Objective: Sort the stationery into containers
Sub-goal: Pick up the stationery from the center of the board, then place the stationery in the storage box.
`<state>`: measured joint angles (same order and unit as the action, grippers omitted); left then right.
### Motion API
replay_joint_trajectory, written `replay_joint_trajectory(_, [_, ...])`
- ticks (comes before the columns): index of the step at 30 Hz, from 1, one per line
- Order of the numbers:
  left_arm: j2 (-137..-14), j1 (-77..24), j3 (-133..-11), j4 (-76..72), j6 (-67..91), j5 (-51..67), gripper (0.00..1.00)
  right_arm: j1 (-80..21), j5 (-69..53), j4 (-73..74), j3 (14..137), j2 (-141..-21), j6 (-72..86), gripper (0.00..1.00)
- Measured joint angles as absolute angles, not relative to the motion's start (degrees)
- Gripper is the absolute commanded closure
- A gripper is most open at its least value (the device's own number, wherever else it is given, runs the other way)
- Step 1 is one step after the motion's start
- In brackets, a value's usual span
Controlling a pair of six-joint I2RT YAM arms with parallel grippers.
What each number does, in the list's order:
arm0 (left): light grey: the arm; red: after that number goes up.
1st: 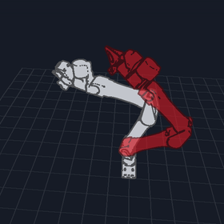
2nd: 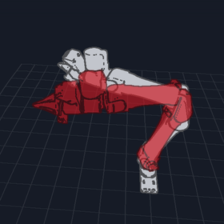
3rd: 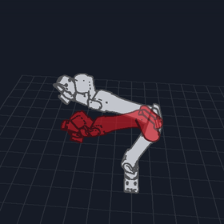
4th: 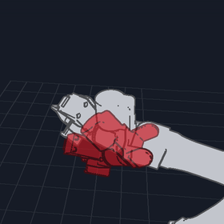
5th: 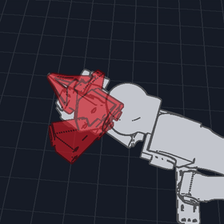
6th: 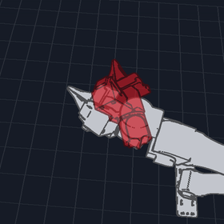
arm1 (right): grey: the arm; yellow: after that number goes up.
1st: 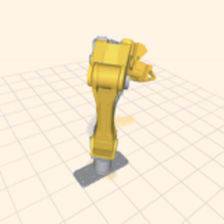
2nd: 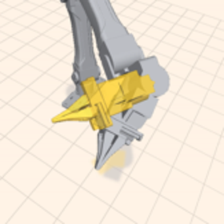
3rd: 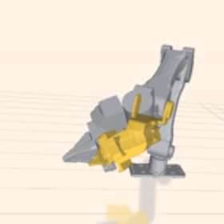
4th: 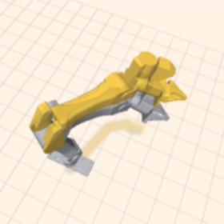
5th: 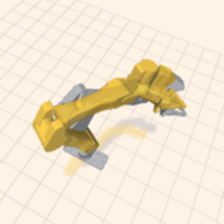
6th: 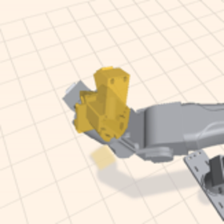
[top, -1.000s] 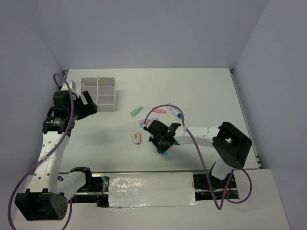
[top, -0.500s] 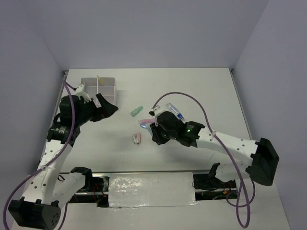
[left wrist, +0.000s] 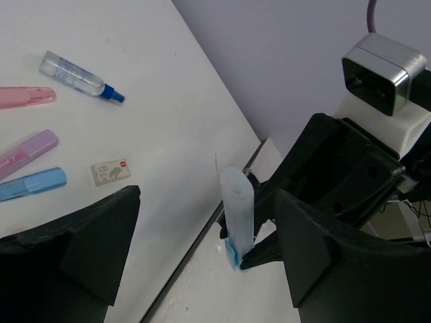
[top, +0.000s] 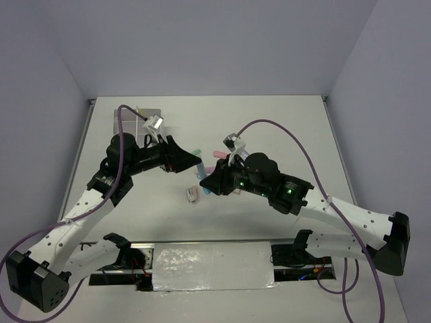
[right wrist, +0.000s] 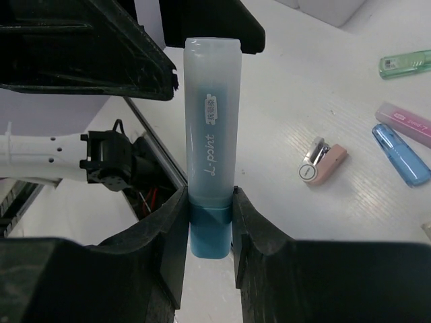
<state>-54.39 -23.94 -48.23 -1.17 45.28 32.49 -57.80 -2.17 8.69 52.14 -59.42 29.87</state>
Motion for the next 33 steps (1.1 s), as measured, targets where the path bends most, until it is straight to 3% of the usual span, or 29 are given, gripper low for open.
replay_joint_trajectory(9, [-57.9,-26.5,-48.6,-1.9,45.5,32.2,0.31,-59.4,0.4,9.0,53.0,-60.8,30.4,1.0])
replay_joint_trajectory(12, [-58.6,-26.9,-49.0,-1.8,45.6,31.7,0.48,-59.5,1.6,10.2,53.9,-62.0,30.3,1.0])
replay_joint_trajectory(13, [-58.8,-26.9,-49.1,-1.8,45.7,31.6,0.65,-59.7,2.0,10.7,54.5,-62.7,30.2,1.0])
replay_joint_trajectory(14, [-58.8,-27.0,-49.2,-1.9,46.1,31.7,0.73,-59.8,2.5,11.2,55.2,-63.3,30.1,1.0])
replay_joint_trajectory(15, [-58.9,-27.0,-49.3,-2.0,46.7,31.8,0.92,-59.9,2.9,11.7,55.7,-64.0,29.9,1.0])
replay_joint_trajectory(16, [-59.0,-27.3,-49.8,-2.0,47.1,31.8,0.99,-60.1,3.5,11.9,55.9,-64.6,29.3,1.0])
replay_joint_trajectory(19, [-59.4,-27.5,-50.7,-0.6,46.7,30.9,1.0,-60.2,4.6,11.7,56.3,-65.6,28.4,0.98])
replay_joint_trajectory(21, [-59.6,-27.5,-51.6,1.0,46.2,30.1,1.0,-60.2,4.6,11.2,56.2,-65.6,27.6,0.77])
replay_joint_trajectory(22, [-59.6,-27.5,-52.4,2.0,45.5,29.8,1.0,-60.2,4.5,10.7,56.2,-65.5,27.4,0.33])
replay_joint_trajectory(23, [-59.6,-27.5,-53.3,3.2,44.9,29.5,1.0,-60.1,4.3,9.5,55.7,-65.2,27.3,0.06])
replay_joint_trajectory(24, [-59.6,-27.5,-54.5,4.4,43.7,28.5,1.0,-59.9,3.5,8.5,55.0,-64.6,27.0,0.0])
replay_joint_trajectory(28, [-60.4,-27.5,-62.4,12.2,39.4,21.7,1.0,-58.5,3.4,8.6,52.3,-58.9,26.1,0.0])
replay_joint_trajectory(33, [-63.0,-26.7,-75.4,23.3,34.0,0.6,1.0,-49.8,4.6,10.0,47.0,-47.0,25.8,0.0])
